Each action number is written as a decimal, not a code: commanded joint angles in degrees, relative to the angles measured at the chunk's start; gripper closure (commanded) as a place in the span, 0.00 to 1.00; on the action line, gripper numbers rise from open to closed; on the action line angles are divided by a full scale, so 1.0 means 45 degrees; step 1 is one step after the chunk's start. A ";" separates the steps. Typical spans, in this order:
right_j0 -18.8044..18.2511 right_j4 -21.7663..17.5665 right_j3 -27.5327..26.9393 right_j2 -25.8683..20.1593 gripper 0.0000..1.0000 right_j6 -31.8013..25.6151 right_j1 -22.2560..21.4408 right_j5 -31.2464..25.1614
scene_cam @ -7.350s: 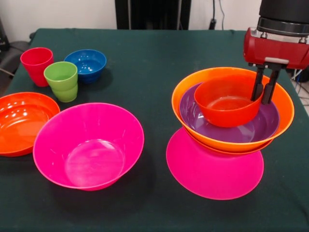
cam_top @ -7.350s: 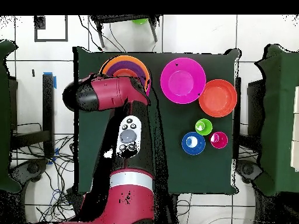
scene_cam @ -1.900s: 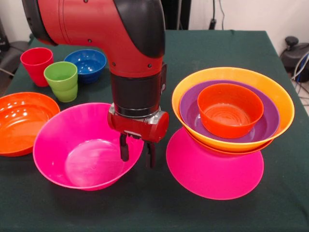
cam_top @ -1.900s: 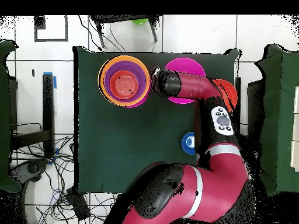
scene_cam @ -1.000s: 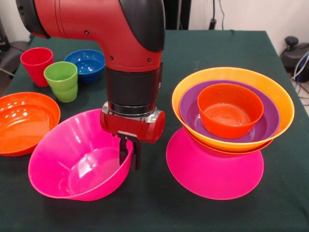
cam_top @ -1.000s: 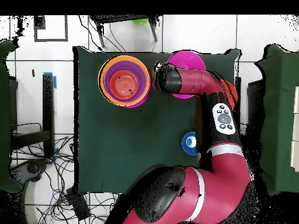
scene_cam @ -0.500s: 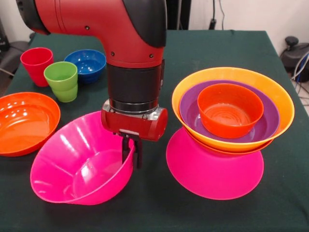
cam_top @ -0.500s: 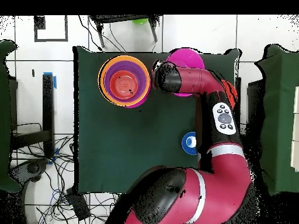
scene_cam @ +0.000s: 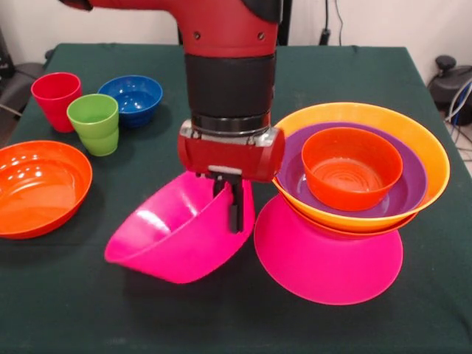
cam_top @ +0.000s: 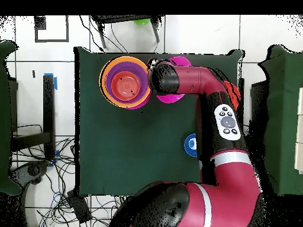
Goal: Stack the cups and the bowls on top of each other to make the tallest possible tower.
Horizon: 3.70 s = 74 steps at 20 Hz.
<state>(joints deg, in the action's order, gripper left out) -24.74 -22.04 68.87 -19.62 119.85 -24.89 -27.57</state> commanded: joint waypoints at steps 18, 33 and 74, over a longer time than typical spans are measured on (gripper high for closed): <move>-0.0147 -0.1310 0.1652 -0.0495 1.00 -0.2259 -0.1165 -0.0196; -0.0999 -0.1216 -0.1021 -0.1466 1.00 -0.5611 -0.2269 -0.4603; 0.4108 -0.0414 -0.2533 0.0476 1.00 -0.0942 -0.3426 -0.8379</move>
<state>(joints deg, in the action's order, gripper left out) -9.26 -20.06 57.87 -20.78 111.39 -39.61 -57.45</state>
